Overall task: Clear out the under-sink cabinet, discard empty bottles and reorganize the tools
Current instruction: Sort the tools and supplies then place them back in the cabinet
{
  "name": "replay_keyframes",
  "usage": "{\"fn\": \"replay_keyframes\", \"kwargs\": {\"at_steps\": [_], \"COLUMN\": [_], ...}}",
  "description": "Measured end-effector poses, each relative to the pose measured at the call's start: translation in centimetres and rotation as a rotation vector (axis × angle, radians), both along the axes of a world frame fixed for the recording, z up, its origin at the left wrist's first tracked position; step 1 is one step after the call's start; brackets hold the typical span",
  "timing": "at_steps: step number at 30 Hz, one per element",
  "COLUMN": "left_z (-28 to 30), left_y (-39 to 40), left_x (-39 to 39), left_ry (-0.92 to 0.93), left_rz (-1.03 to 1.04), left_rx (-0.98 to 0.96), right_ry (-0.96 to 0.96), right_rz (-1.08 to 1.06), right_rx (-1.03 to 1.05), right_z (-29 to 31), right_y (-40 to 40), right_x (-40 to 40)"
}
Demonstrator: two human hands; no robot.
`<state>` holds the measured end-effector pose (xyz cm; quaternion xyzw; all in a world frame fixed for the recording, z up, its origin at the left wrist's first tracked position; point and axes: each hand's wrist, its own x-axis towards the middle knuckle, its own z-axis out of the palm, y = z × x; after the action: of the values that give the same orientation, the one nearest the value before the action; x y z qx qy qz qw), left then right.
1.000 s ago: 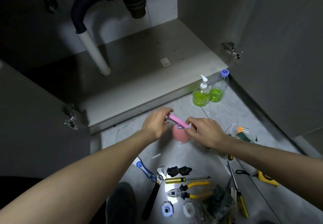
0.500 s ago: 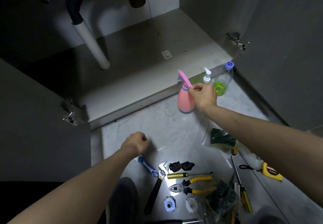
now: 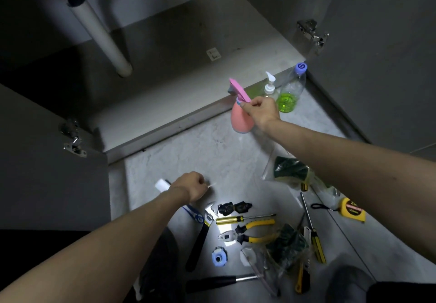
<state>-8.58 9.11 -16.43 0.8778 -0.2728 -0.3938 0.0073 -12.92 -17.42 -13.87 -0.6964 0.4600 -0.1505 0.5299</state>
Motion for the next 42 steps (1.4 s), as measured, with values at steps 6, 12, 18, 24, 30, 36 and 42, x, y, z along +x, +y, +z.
{"fn": "replay_keyframes", "kwargs": {"at_steps": [6,12,18,24,30,36,42], "left_z": [0.1,-0.3,-2.2,-3.9,-2.7,-1.3,-1.1], "left_y": [-0.5,-2.0,-2.1,-1.1,-1.8,-1.7,-1.3], "left_x": [-3.1,-12.7,-21.7,-24.5,-20.7,-13.2,-6.7], "left_ry": [0.043,0.104,0.060,-0.092,-0.078,-0.185,-0.404], "left_rz": [0.001,-0.089,-0.253,-0.400,-0.480,-0.433,-0.576], "left_rx": [-0.035,-0.136,-0.157,-0.167,-0.291,-0.293,-0.169], "right_ry": [0.112,0.680,0.833,0.697,0.575,0.578,0.508], "right_rz": [0.135,0.685,0.865,0.793,0.672,0.661,0.667], "right_rx": [-0.066,-0.441,-0.698,-0.691,-0.555,-0.454,-0.349], "right_z": [-0.2,-3.0,-5.1,-4.7,-4.5,-5.4,-7.4], "right_y": [-0.1,-0.6,0.6,0.7,0.4,1.3,3.5], "right_x": [-4.3,-13.8,-19.0,-19.6,-18.5,-16.0,-14.8]}}
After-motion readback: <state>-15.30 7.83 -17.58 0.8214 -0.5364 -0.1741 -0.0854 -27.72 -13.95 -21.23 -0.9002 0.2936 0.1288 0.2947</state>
